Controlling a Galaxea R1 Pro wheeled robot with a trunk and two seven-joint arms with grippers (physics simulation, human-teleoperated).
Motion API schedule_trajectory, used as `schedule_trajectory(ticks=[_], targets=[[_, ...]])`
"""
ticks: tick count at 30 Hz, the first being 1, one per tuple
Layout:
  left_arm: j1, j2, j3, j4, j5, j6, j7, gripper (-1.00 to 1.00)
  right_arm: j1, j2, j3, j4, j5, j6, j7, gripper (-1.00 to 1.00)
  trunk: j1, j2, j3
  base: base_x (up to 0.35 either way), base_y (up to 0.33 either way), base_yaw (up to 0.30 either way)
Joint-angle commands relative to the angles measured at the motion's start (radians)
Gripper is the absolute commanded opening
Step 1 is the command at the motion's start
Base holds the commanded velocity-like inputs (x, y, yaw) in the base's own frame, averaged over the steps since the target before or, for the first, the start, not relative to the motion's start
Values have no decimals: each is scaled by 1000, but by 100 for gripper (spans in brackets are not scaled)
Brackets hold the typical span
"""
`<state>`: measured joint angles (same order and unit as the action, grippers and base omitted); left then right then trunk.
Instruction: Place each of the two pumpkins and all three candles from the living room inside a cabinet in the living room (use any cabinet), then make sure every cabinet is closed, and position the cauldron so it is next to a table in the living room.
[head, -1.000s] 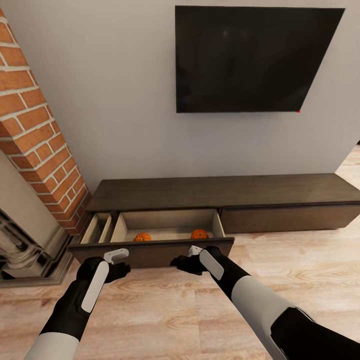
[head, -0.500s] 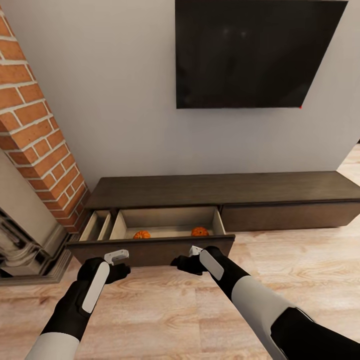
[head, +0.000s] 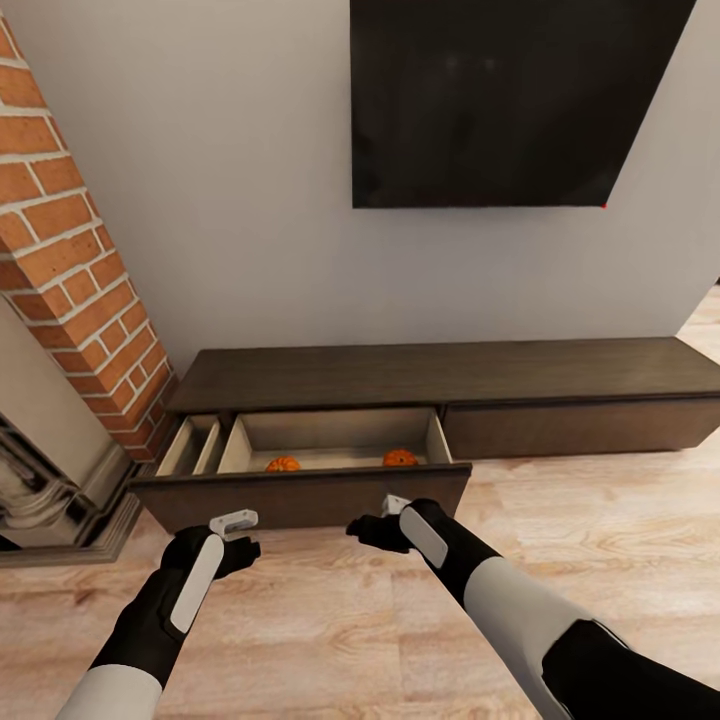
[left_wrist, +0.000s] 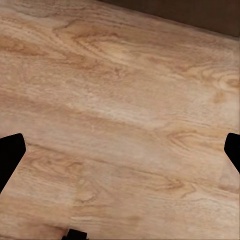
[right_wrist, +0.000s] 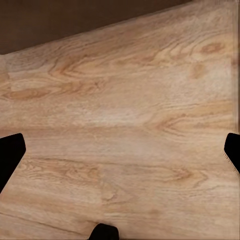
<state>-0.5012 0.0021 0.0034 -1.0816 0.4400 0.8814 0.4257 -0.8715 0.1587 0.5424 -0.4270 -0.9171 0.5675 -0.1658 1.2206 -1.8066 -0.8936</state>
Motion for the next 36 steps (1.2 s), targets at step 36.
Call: schedule_trajectory(ticks=[36], targets=[[0, 7, -8, 71, 6, -158, 2, 100, 146, 7, 8, 41, 227, -446, -20, 100, 138, -253, -114, 0, 0, 0]])
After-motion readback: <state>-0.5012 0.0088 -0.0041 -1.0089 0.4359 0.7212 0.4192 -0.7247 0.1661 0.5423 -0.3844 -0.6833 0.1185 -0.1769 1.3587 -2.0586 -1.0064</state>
